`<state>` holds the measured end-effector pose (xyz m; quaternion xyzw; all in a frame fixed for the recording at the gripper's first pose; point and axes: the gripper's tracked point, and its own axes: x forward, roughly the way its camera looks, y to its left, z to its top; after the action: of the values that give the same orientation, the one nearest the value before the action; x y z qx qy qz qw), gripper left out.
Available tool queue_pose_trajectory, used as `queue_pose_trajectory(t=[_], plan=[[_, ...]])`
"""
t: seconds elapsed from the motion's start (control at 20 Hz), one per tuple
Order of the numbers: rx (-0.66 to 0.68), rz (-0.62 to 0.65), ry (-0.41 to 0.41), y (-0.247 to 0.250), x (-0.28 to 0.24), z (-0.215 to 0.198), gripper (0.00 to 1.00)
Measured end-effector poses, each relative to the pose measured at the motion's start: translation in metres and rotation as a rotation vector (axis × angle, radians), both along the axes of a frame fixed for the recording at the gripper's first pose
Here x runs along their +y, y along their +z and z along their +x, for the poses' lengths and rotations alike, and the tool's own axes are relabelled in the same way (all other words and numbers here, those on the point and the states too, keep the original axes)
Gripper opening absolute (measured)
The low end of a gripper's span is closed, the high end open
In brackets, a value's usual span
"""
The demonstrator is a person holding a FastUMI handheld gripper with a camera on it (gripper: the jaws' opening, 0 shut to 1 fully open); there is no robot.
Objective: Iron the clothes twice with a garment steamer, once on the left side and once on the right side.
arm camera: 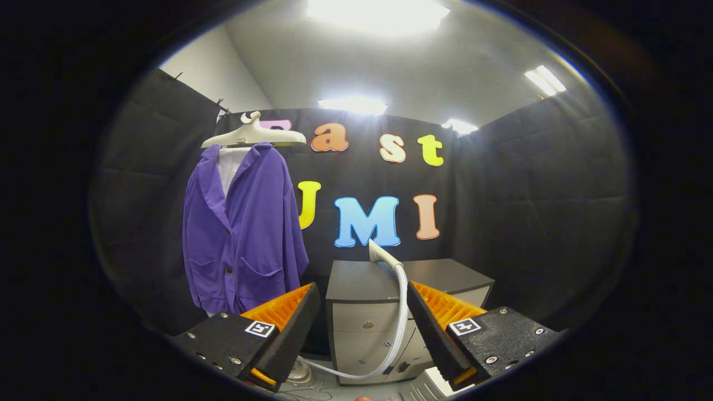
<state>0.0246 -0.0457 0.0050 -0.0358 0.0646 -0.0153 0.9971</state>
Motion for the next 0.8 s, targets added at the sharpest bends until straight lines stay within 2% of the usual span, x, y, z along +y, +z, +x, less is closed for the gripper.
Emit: queue_pose_trajectory(t=[0.2,0.5,0.8], plan=[[0.005,-0.028,0.037,0.0,-0.019,0.046,0.97],[0.047,0.097,0.099,-0.012,-0.046,0.146,0.97],[0.14,0.168,0.106,-0.045,-0.095,0.251,0.97]])
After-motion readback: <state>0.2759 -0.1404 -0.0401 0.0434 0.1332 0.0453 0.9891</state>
